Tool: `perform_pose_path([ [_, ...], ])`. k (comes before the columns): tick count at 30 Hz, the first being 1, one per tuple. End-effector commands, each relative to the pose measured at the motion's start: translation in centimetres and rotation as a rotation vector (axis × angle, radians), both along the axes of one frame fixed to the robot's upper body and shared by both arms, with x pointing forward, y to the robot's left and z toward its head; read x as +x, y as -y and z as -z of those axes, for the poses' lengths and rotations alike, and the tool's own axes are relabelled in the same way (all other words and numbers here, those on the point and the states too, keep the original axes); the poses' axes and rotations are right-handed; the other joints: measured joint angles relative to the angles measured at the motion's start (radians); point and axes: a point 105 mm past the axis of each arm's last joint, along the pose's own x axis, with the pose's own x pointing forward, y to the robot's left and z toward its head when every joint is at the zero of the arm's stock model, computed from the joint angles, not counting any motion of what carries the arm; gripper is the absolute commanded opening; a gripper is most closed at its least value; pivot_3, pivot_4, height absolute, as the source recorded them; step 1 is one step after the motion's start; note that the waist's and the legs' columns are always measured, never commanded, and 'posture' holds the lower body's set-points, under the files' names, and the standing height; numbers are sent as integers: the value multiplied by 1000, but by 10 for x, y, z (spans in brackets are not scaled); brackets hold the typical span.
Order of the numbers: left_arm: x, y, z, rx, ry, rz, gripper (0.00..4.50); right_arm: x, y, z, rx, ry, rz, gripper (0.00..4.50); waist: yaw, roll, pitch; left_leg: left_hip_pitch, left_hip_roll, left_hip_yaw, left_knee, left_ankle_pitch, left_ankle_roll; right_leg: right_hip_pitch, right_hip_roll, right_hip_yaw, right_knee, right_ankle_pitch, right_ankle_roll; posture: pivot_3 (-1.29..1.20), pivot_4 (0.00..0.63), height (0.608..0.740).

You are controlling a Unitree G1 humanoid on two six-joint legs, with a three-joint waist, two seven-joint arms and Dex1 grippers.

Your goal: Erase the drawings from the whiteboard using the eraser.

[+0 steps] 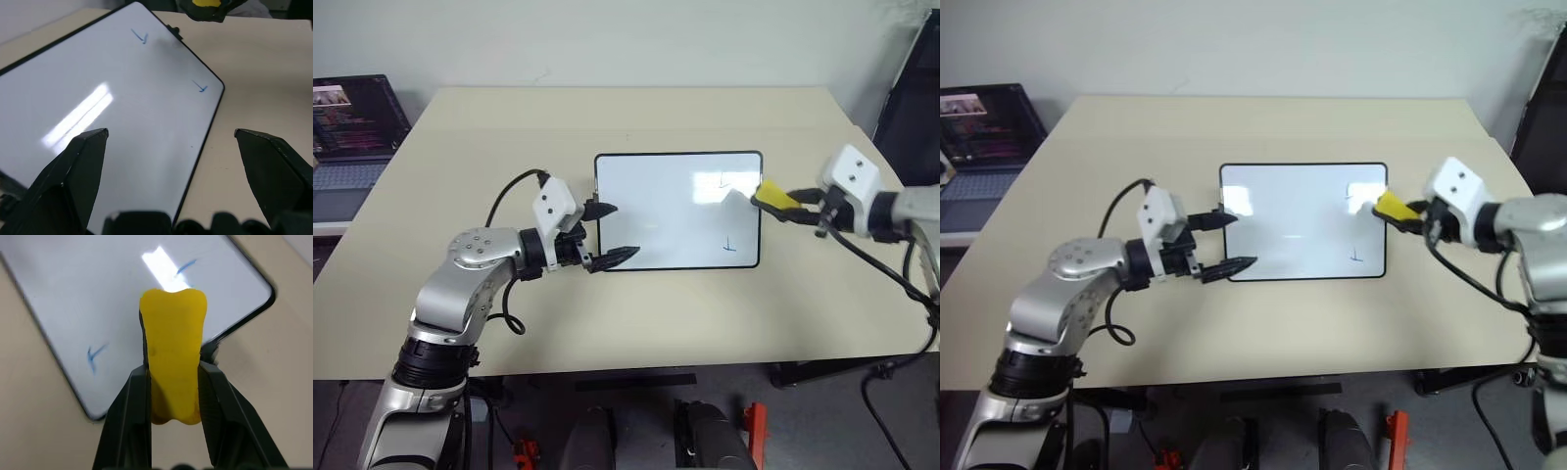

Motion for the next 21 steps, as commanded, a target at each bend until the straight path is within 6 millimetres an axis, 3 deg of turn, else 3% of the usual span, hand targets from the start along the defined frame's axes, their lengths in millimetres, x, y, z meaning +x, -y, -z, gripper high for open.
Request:
perform_pose_path([
  [1, -6, -5, -9, 29, 38, 24, 4500, -12, 11, -22, -32, 108, -13, 962, -2, 0, 0, 0, 0, 0, 0, 0, 0, 0, 0, 1, 0, 0, 1, 0, 150, 740],
  [7, -4, -25, -5, 70, 23, -6, 4500, -17, 33, -23, -82, 134, 45, 962, -3, 0, 0, 3, 1, 2, 5, 0, 0, 3, 1, 2, 3, 0, 5, 0, 150, 740],
  [21, -2, -28, -17, 90, 64, -9, 4500, -22, 32, -21, -93, 104, 16, 962, 0, 0, 0, 5, 1, 1, 7, 0, 0, 6, 1, 2, 5, 1, 3, 0, 150, 740],
])
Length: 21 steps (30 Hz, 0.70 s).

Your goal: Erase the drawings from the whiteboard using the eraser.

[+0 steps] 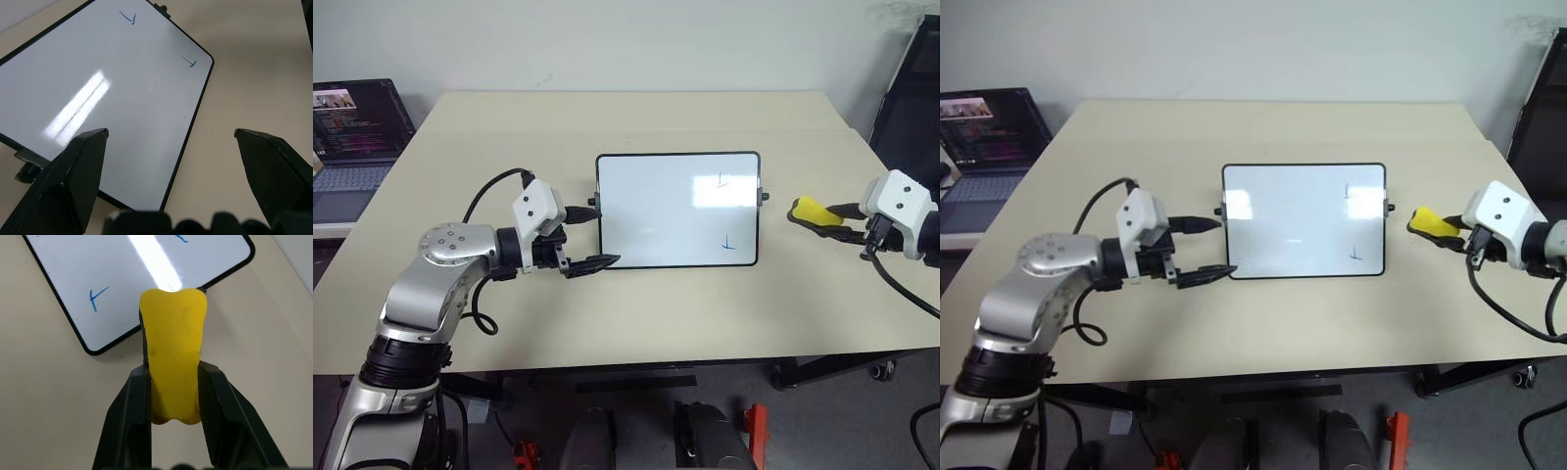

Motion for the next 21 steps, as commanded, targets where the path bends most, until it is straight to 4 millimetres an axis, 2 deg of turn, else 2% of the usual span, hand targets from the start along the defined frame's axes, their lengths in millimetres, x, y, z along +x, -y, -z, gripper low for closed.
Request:
perform_pose_path([
  [1, -1, -5, -15, 18, 63, -9, 4500, -1, 2, -15, -14, 41, 2, 962, 0, 0, 0, 0, 0, 0, 1, 0, 0, 0, 0, 0, 1, 0, 0, 0, 150, 740],
  [9, -1, -3, -16, 15, 81, -30, 4500, 9, -7, -18, -45, 87, -30, 962, -1, 0, 0, 6, 0, 0, 8, 0, 0, 4, 0, 0, 10, -3, 1, 0, 150, 740],
  [15, 2, -10, -19, 26, 94, -60, 4500, 14, -5, -20, -29, 100, -21, 962, 0, 0, 0, 9, 0, 0, 8, 0, 0, 8, 0, 1, 10, -5, -2, 0, 150, 740],
  [21, 6, -8, -22, 17, 114, -71, 4500, 22, -11, -33, 49, 142, -19, 962, -2, 0, 0, 9, 0, 0, 8, 0, 0, 8, 0, 1, 11, -3, 0, 0, 150, 740],
])
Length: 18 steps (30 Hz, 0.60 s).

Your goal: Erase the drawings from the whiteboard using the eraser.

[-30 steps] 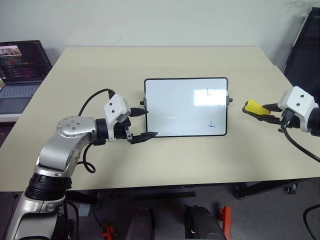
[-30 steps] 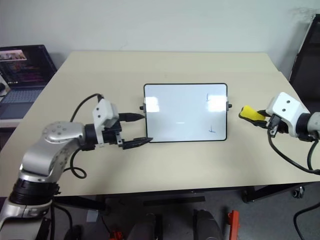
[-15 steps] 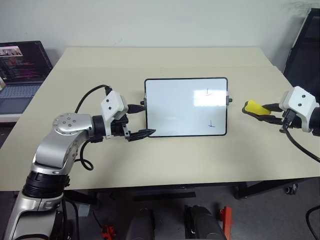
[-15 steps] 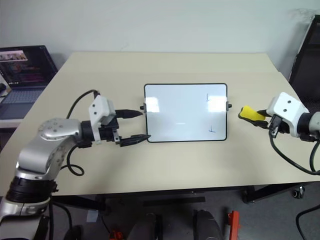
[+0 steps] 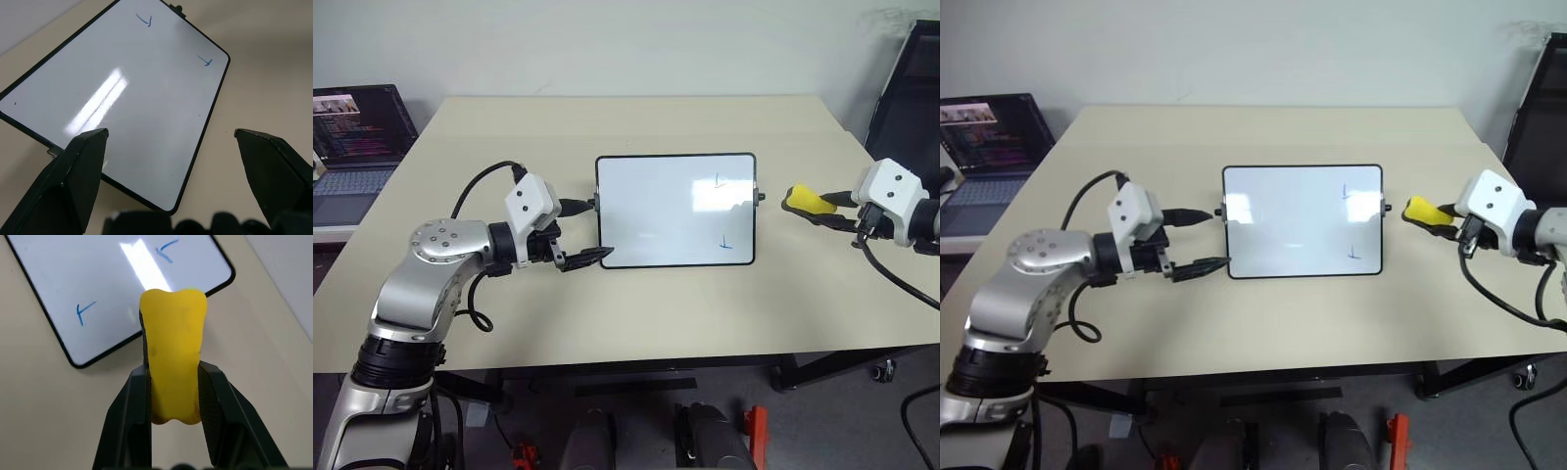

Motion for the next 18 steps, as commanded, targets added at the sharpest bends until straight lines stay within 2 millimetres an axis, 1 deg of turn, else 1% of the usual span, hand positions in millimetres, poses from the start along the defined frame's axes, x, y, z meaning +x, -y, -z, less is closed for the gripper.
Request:
perform_pose_path([
  [1, 0, 1, -15, -7, 67, 1, 4500, 2, -3, -18, 14, 63, -8, 962, 2, 0, 0, 0, 0, 0, 0, 0, 0, 0, 0, 0, 0, 0, 0, 0, 150, 740],
  [5, 4, -3, -16, -7, 74, -21, 4500, 4, -4, -22, 26, 77, -6, 962, 3, 0, 0, 0, 0, 0, 0, 0, 0, 0, 0, 0, 0, 0, -1, 0, 150, 740],
  [6, 4, -3, -16, -4, 73, -19, 4500, 6, -5, -27, 44, 92, -4, 962, 3, 0, 0, 0, 0, 0, 0, 0, 0, 0, 0, 0, 0, 1, -1, 0, 150, 740],
  [8, 4, -2, -15, -2, 69, -10, 4500, 10, -14, -34, 71, 119, -25, 962, 0, 0, 0, 0, 0, 0, 0, 0, 0, 0, 0, 0, 0, 1, -1, 0, 150, 740],
  [11, 5, 1, -13, -3, 64, 5, 4500, 19, -36, -35, 107, 132, -75, 962, -4, 0, 0, 1, 0, 0, 0, 0, 0, 0, 1, 0, 1, 1, -1, 0, 150, 740],
  [13, 6, 4, -11, -6, 62, 13, 4500, 41, -56, -24, 96, 146, -40, 962, -9, 0, 0, 1, 1, 0, 0, 0, 0, 0, 1, 0, 1, 1, -1, 0, 150, 740],
  [15, 8, 7, -9, -9, 62, 14, 4500, 62, -73, -18, 96, 157, 19, 962, -15, 0, 0, 1, 1, 0, 0, 0, 0, 0, 1, 1, 1, 2, -2, 0, 150, 740],
  [18, 9, 8, -7, -7, 61, 17, 4500, 82, -88, -16, 104, 168, 78, 962, -15, 0, 0, 0, 1, 0, 1, 0, 0, -1, 1, 1, 2, 3, -4, 0, 150, 740],
])
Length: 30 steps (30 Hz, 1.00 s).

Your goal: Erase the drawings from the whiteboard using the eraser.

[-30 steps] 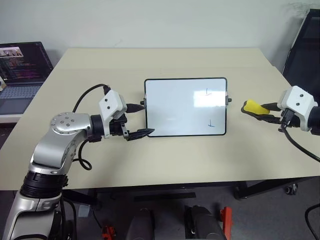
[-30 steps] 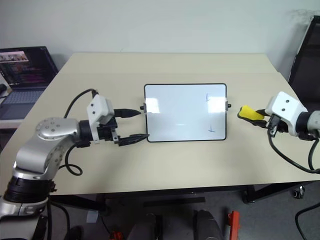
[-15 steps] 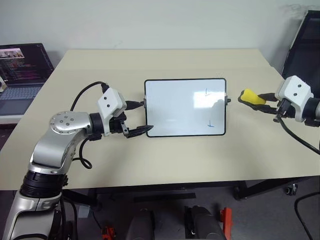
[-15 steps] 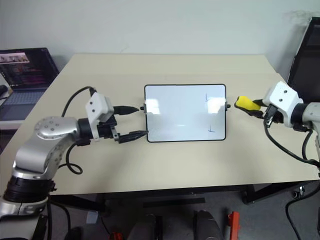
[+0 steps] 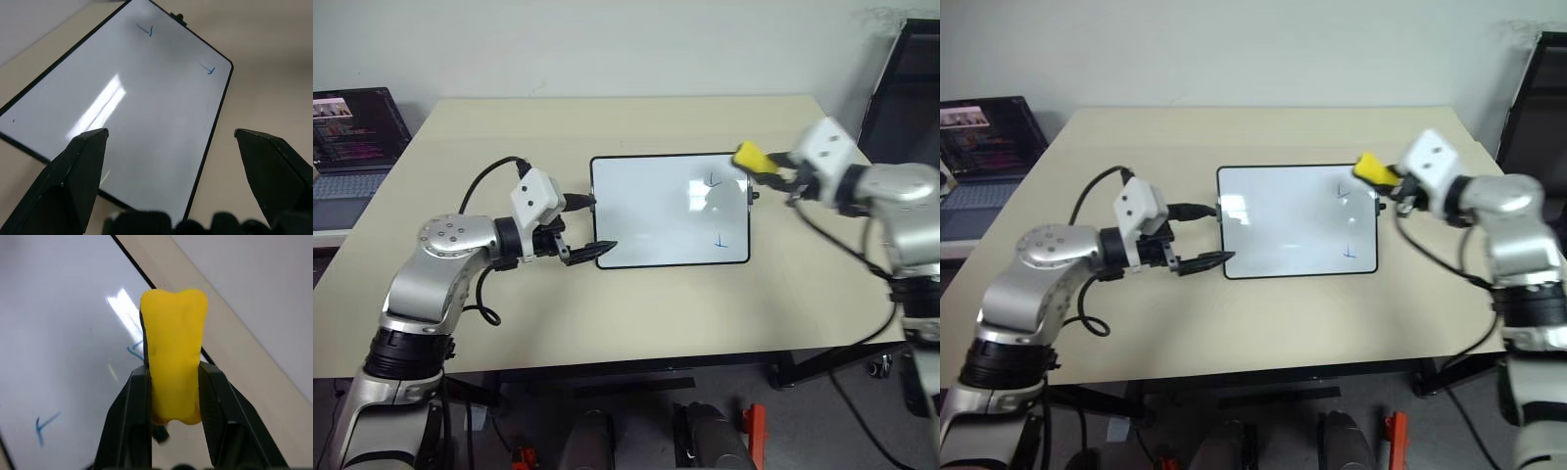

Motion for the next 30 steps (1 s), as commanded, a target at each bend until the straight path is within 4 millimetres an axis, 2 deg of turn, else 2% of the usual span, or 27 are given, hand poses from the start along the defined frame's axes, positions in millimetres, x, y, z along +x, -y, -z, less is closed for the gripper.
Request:
perform_pose_path([
  [1, 1, -1, -9, 0, 45, -1, 4500, 16, -2, -15, -10, 61, 91, 962, 2, 0, 0, 0, 0, 0, 0, 0, 0, 0, 0, 0, 0, 0, 0, 0, 150, 740],
  [7, -1, -3, -7, 6, 42, -5, 4500, 29, -11, -9, -4, 38, 111, 962, 18, 0, 0, -2, 0, 0, -1, 0, 0, 0, 0, -1, -2, 0, 0, 0, 150, 740],
  [17, -5, -8, -2, 12, 29, -24, 4500, 37, 16, 5, -89, -9, 166, 962, 17, 0, 0, 0, 0, -1, 0, 0, 0, 1, 0, -1, -1, 0, 0, 0, 150, 740],
  [20, -5, -8, -2, 14, 29, -25, 4500, 37, 18, 12, -113, -41, 171, 962, 17, 0, 0, 0, 0, 0, 1, 0, 0, 1, 0, -1, -1, 0, 1, 0, 150, 740],
  [24, -6, -7, -1, 11, 28, -23, 4500, 35, 14, 27, -153, -100, 147, 962, 15, 0, 0, 2, 0, -1, 1, 0, 0, 2, 0, 0, 0, 1, 0, 0, 150, 740],
  [30, -6, -7, -1, 10, 26, -22, 4500, 19, -5, 47, -216, -182, 30, 962, 10, -1, -1, 2, 0, 0, 1, 0, 0, 2, 0, 0, 0, 1, 0, 0, 150, 740],
])
